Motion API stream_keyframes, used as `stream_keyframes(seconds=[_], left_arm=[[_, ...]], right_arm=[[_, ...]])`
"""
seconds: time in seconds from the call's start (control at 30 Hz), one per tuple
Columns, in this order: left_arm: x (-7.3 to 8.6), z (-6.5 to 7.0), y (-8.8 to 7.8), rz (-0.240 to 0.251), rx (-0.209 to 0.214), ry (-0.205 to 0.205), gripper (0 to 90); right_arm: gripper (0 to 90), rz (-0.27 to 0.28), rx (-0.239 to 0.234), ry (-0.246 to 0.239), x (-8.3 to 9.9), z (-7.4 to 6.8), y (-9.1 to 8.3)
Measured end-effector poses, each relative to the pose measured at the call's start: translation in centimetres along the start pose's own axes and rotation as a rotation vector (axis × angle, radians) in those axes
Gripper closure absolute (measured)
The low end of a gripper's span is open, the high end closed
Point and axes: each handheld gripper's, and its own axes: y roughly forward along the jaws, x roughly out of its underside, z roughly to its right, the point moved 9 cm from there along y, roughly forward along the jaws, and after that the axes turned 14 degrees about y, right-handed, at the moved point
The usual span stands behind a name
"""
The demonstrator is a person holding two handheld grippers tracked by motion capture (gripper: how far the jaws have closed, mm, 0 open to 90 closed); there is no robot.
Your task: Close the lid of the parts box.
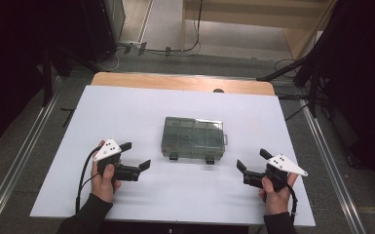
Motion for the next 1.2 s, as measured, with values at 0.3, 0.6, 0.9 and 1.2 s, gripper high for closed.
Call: stream_keyframes(seconds=[0.3, 0.6, 0.9, 1.2], left_arm=[[0.7, -0.8, -1.3, -0.009, -0.035, -0.009, 0.0], [1.3, -1.6, -2.6, -0.002, -0.056, -0.018, 0.0], [1.8, -2.4, -4.1, -0.004, -0.084, -0.017, 0.0], [2.5, -3.3, -5.6, -0.005, -0.102, -0.036, 0.0]], right_arm=[[2.1, 0.009, 0.017, 0.01, 0.0, 1.2, -1.0], [2.1, 0.012, 0.03, 0.007, 0.1, 2.1, -1.9], [2.1, 0.016, 0.045, 0.006, 0.4, 2.7, -3.0], [2.1, 0.013, 0.054, 0.006, 0.7, 3.2, -3.8]])
